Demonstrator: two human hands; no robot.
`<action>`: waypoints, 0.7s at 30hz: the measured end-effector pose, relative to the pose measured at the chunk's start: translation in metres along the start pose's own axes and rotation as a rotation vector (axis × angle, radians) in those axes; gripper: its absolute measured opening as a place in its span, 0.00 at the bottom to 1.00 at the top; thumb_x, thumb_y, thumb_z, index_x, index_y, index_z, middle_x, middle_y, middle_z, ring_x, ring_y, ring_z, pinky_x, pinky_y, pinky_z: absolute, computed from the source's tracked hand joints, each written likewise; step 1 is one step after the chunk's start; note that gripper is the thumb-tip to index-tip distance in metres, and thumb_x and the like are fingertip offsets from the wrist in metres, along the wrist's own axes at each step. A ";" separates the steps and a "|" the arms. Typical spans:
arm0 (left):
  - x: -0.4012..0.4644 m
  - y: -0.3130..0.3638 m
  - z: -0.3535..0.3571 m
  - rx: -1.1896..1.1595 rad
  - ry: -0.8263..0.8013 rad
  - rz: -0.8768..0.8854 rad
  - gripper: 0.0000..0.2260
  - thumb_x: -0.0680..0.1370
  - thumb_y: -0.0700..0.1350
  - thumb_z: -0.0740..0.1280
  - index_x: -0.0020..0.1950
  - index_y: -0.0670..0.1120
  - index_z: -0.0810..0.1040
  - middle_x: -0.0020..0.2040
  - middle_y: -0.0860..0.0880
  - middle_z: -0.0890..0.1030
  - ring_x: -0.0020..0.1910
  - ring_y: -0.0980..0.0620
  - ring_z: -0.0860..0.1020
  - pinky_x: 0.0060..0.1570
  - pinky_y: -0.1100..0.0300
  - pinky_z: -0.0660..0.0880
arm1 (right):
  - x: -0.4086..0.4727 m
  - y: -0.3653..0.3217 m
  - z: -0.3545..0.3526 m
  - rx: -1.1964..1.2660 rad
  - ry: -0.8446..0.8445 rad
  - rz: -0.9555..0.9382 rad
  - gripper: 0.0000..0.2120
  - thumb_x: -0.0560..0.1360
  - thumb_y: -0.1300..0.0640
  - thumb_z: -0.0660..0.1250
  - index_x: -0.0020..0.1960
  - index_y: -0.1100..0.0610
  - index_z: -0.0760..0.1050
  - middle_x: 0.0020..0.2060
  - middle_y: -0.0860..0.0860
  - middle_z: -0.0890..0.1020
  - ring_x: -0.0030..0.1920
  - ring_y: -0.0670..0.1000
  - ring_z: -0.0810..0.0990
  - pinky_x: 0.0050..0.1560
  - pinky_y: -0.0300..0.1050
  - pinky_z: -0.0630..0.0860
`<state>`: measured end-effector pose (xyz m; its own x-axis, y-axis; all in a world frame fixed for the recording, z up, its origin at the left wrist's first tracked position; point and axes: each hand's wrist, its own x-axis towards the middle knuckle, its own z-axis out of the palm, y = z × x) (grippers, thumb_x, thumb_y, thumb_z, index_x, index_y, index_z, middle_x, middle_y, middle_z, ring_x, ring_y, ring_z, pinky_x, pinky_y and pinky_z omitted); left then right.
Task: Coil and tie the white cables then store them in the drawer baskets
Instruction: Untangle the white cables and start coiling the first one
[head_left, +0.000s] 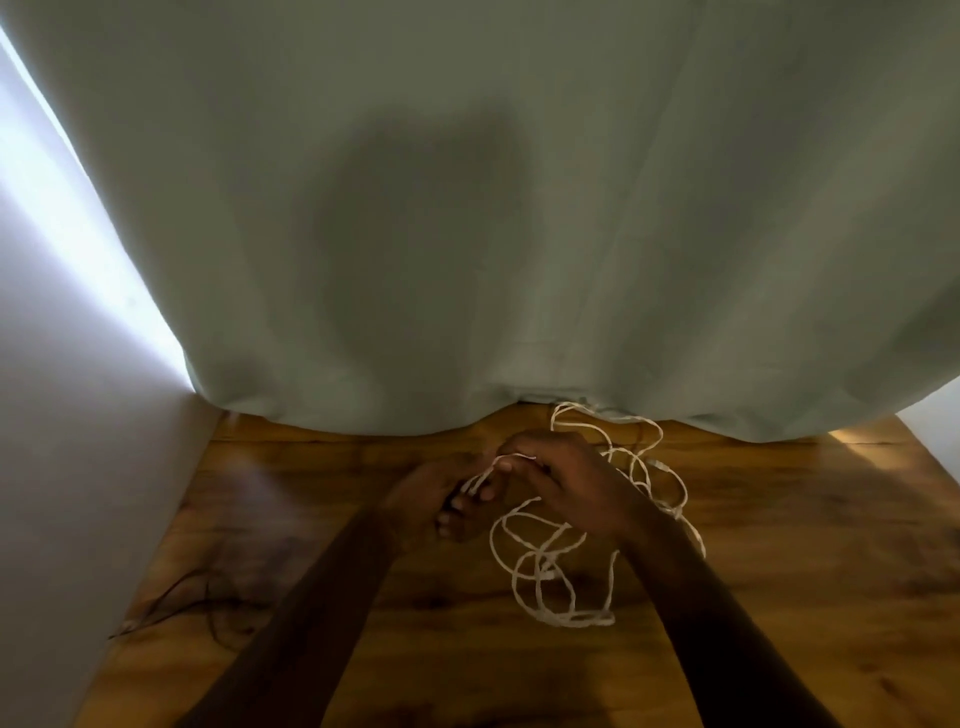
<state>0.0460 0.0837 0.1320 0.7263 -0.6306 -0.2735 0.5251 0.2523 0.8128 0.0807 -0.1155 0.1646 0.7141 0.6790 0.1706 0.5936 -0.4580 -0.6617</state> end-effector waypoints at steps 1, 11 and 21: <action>-0.001 0.000 -0.001 -0.008 0.028 0.027 0.20 0.74 0.60 0.69 0.38 0.44 0.71 0.27 0.52 0.61 0.22 0.58 0.56 0.23 0.63 0.51 | 0.001 0.002 0.002 0.012 0.009 0.035 0.10 0.83 0.51 0.62 0.55 0.53 0.81 0.47 0.45 0.84 0.49 0.43 0.82 0.49 0.49 0.78; -0.004 -0.009 0.002 -0.271 0.016 0.169 0.20 0.75 0.59 0.69 0.34 0.46 0.68 0.25 0.53 0.60 0.21 0.57 0.58 0.22 0.62 0.54 | 0.007 0.002 0.015 0.368 0.117 0.254 0.10 0.82 0.53 0.64 0.46 0.46 0.82 0.35 0.42 0.82 0.35 0.39 0.78 0.38 0.36 0.71; 0.000 -0.011 0.010 -0.450 0.029 0.352 0.22 0.83 0.46 0.55 0.70 0.31 0.68 0.26 0.51 0.69 0.23 0.58 0.67 0.24 0.65 0.66 | -0.009 0.008 0.043 0.330 0.267 0.403 0.14 0.84 0.53 0.59 0.43 0.46 0.79 0.33 0.49 0.79 0.27 0.42 0.75 0.31 0.41 0.72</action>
<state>0.0361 0.0733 0.1283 0.9004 -0.4329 -0.0448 0.3815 0.7356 0.5599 0.0632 -0.1007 0.1267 0.9537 0.3008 0.0083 0.1396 -0.4181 -0.8976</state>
